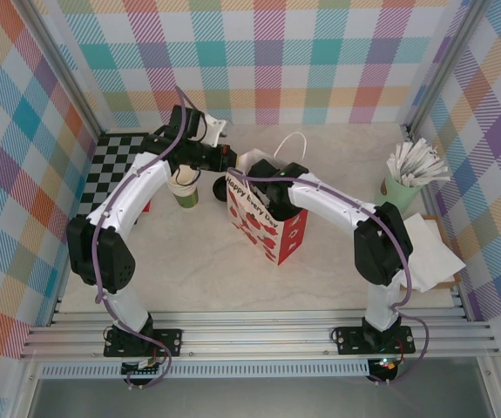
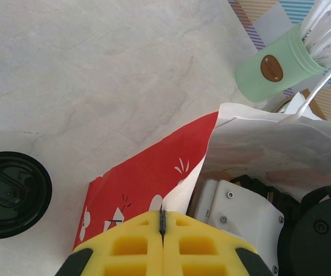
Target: Pack the takeout coffee
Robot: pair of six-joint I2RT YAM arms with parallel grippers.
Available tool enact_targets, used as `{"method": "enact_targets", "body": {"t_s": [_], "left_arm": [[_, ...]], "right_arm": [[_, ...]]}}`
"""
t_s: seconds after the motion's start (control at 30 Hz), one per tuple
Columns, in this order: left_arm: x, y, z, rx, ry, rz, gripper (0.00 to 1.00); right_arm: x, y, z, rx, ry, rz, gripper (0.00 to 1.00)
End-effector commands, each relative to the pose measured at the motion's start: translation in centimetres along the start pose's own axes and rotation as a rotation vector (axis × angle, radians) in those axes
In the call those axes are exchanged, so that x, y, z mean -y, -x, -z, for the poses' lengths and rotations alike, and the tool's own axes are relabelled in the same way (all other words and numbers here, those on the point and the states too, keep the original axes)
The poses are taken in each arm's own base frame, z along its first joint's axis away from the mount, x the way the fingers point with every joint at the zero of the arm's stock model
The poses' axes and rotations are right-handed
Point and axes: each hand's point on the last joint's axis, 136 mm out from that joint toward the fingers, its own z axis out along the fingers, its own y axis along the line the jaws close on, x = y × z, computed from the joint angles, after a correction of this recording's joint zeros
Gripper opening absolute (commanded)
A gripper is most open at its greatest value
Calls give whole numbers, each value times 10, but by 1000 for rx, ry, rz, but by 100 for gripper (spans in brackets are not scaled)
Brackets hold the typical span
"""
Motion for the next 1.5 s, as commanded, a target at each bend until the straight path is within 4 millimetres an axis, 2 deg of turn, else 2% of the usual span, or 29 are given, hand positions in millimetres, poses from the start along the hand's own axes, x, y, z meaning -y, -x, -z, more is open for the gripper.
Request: {"method": "enact_targets", "body": {"t_s": [0.0,0.23,0.6,0.87,1.17,1.47], "left_arm": [[-2,-10,-2,-34,-12,19,0],[2,-10,-2,-34,-30,11,0],[1,-13,-1,-40,-21,12,0],[0,-11,-3,-37,-26,18,0],[0,-11,-5,-42,-25,21,0],[-1,-10,-6,-42,-26,20,0]], "right_arm": [[4,-11,-6,-68,-24,11,37],[4,-4,5,-42,-18,0,40],[4,-1,5,-35,-19,0,43],[4,-3,1,-46,-23,5,45],[6,-10,-13,-77,-38,5,45],[9,-3,10,-25,-44,-6,54]]}}
